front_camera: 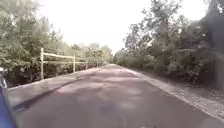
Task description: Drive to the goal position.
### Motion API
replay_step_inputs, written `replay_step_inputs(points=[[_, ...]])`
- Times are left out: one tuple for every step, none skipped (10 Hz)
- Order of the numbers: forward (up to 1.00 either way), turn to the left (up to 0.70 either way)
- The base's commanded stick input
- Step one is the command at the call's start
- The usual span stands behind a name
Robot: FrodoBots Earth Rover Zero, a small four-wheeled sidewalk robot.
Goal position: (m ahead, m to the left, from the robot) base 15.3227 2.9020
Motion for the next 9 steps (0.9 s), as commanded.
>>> replay_step_inputs(points=[[0.7, 0.0], [0.7, 0.0], [0.7, 0.0], [0.7, 0.0], [0.7, 0.0], [0.7, 0.0], [0.7, 0.0], [0.7, 0.0], [0.7, 0.0]])
